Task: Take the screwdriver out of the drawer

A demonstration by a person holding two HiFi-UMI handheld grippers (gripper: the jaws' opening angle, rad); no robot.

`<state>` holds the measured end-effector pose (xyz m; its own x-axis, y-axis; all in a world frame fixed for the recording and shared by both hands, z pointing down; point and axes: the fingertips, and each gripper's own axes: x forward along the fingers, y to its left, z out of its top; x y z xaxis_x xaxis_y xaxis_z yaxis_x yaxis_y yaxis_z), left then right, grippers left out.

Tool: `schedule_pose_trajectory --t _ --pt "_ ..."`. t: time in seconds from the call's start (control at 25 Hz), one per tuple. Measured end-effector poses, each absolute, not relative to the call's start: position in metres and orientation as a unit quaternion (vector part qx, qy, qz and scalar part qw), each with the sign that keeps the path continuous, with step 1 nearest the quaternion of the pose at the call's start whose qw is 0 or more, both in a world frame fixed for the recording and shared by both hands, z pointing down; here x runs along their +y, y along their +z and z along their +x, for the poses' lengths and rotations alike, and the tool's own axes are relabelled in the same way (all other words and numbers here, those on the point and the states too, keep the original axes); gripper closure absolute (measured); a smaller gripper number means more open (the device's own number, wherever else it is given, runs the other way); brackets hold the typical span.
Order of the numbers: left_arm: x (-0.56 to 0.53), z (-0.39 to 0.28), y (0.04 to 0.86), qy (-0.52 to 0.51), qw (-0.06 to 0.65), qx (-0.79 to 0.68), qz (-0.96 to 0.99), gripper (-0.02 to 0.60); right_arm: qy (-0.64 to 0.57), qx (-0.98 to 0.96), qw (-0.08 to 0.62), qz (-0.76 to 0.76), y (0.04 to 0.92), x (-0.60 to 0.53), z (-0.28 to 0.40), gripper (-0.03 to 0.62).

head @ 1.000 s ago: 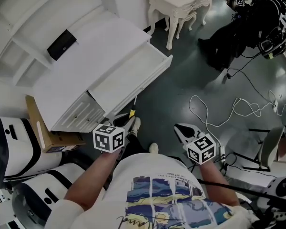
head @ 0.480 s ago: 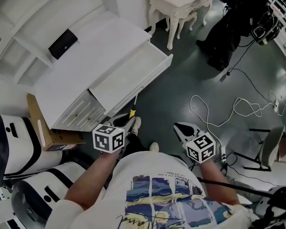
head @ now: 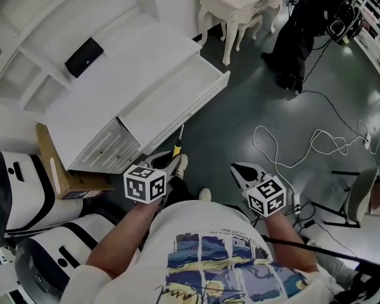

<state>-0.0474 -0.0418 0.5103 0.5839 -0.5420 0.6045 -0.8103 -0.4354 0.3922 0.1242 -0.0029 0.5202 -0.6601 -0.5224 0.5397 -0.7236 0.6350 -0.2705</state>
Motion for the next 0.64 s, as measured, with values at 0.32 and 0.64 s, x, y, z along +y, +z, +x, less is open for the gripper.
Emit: schedule_pose_trajectory --t 0.32,0.64 --pt "-0.045 -0.047 0.513 0.2 0.341 -0.409 0.822 0.491 0.243 -0.877 0.21 0.356 0.524 -0.002 0.126 0.569" --pt "-0.057 -0.043 0.515 0.199 0.345 -0.407 0.822 0.491 0.248 -0.875 0.212 0.357 0.528 -0.009 0.129 0.569"
